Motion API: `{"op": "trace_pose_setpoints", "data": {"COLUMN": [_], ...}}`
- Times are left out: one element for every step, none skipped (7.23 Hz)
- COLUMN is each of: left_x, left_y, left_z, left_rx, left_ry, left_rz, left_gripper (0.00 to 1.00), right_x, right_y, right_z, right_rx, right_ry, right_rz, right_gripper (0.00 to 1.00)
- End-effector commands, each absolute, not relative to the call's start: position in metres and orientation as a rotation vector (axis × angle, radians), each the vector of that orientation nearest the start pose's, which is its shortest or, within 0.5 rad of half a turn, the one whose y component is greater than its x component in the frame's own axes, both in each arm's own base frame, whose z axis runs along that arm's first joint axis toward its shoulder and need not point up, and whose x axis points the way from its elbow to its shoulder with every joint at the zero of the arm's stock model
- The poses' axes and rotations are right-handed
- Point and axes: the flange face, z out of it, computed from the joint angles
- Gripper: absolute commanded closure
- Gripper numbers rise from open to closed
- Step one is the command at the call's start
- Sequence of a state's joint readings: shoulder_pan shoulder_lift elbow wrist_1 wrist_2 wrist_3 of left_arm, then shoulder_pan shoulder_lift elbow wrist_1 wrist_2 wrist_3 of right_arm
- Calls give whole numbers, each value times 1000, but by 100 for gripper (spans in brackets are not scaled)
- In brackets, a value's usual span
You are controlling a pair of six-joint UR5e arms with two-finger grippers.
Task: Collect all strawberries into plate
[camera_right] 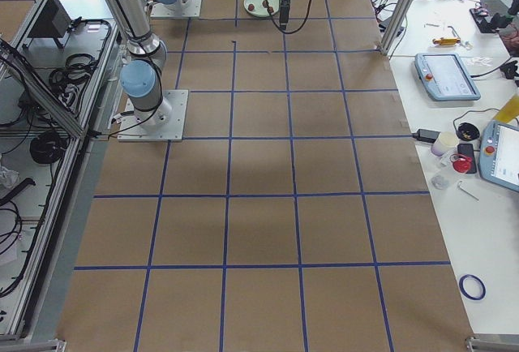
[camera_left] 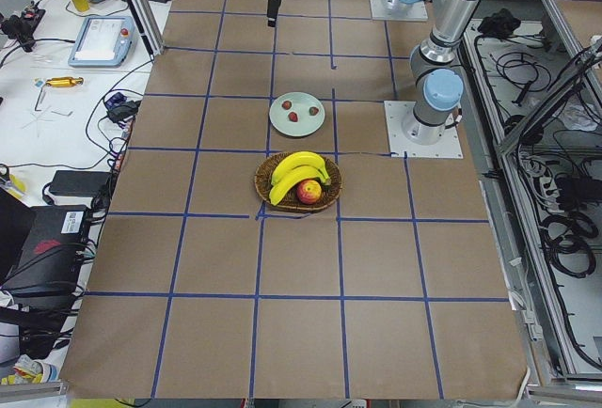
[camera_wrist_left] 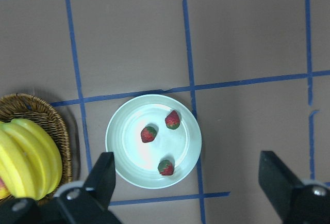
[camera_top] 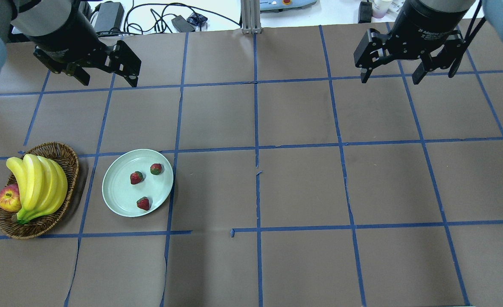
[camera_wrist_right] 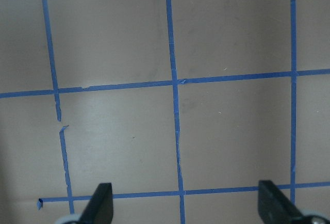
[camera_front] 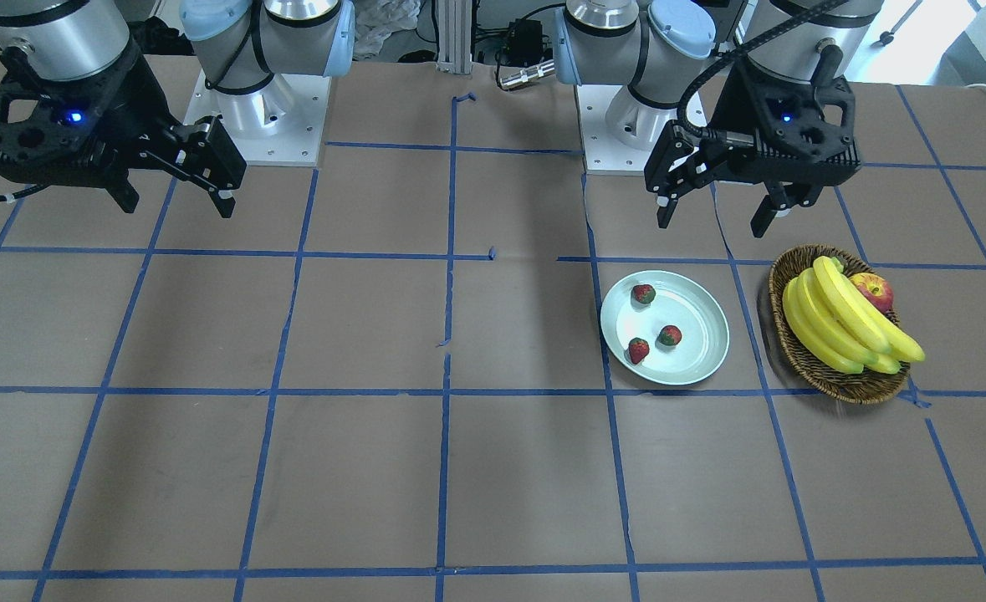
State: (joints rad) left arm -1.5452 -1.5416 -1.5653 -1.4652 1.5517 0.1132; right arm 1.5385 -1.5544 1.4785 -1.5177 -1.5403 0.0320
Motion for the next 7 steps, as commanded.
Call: {"op": "trace_pose_setpoints", "data": {"left_x": [-115, -115, -115, -115, -114, -116, -120], "left_y": [-481, -491, -496, -496, -499, -510, -518], "left_z": [507, 503, 502, 501, 503, 516, 522], "left_rx": [123, 54, 42, 35, 31, 16, -68], "left_ry": [3063, 3064, 3064, 3066, 3068, 3102, 3143], "left_rz": [-193, -235, -241, -227, -237, -268, -177], "left_gripper": [0, 0, 0, 0, 0, 0, 0], "right_x": [120, 119, 119, 119, 121, 126, 127], "right_y": [-505, -503, -503, -502, -504, -501, -501], "right_z": [524, 526, 525, 522, 519, 518, 518], "right_rx": [95, 88, 86, 84, 44, -9, -10], "right_ry": [3112, 3123, 3125, 3127, 3137, 3140, 3139], "right_rz": [-43, -50, -48, -39, -29, -24, -24], "right_gripper": [0, 0, 0, 0, 0, 0, 0]}}
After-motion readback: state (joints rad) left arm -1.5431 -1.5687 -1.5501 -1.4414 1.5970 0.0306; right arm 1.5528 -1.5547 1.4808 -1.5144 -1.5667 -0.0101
